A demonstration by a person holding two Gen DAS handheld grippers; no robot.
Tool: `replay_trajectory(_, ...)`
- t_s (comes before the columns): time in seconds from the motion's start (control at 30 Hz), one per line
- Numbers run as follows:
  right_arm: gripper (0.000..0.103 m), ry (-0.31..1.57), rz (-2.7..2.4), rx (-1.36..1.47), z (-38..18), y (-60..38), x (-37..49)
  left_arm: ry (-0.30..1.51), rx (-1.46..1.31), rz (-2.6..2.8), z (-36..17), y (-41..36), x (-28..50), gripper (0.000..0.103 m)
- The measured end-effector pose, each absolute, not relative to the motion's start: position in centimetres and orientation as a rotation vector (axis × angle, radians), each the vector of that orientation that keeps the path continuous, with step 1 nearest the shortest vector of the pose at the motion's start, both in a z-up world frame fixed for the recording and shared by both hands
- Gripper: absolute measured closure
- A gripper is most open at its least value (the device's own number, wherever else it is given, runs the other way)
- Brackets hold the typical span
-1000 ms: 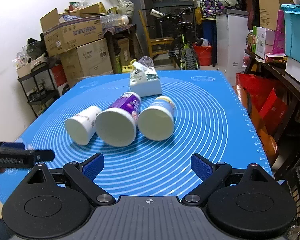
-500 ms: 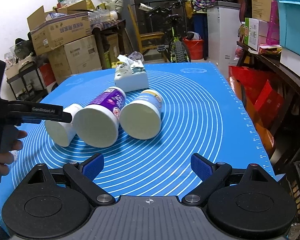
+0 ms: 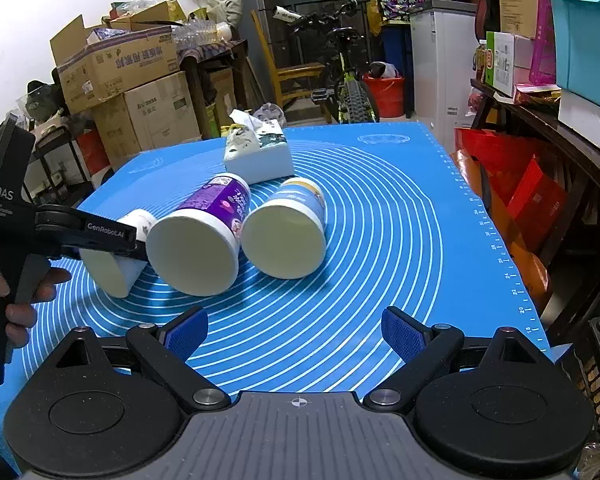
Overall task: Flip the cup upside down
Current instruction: 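Move the left tool to the white printed paper cup and close on it, then lift the paper cup with the left tool and pull it back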
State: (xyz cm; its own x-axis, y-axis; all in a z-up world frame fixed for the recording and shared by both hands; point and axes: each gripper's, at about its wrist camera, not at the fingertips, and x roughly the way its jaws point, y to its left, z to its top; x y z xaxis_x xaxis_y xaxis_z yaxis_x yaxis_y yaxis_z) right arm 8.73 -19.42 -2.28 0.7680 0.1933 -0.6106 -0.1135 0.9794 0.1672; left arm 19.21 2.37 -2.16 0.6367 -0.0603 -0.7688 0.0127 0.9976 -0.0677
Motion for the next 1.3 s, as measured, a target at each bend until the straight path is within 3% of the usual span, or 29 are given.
replay_trajectory(0.3, 0.009, 0.658, 0.169, 0.135, -1.5, -19.8, 7.5, 0.832, -0.026, -0.101, 0.7, 1.5, 11.9, 0.043)
replay_trajectory(1.03, 0.009, 0.690, 0.134, 0.108, -1.5, -20.9, 4.5, 0.880, 0.007, -0.159, -3.1, -4.5, 7.7, 0.040)
replay_trajectory(1.2, 0.009, 0.686, 0.137, 0.109, -1.4, -20.7, 4.2, 0.887, 0.009, -0.164, -3.3, -4.3, 7.6, 0.024)
replay_trajectory(1.3, 0.009, 0.685, 0.139, 0.108, -1.3, -20.5, 4.2, 0.875, 0.021, -0.172, -3.2, -4.4, 7.4, 0.019)
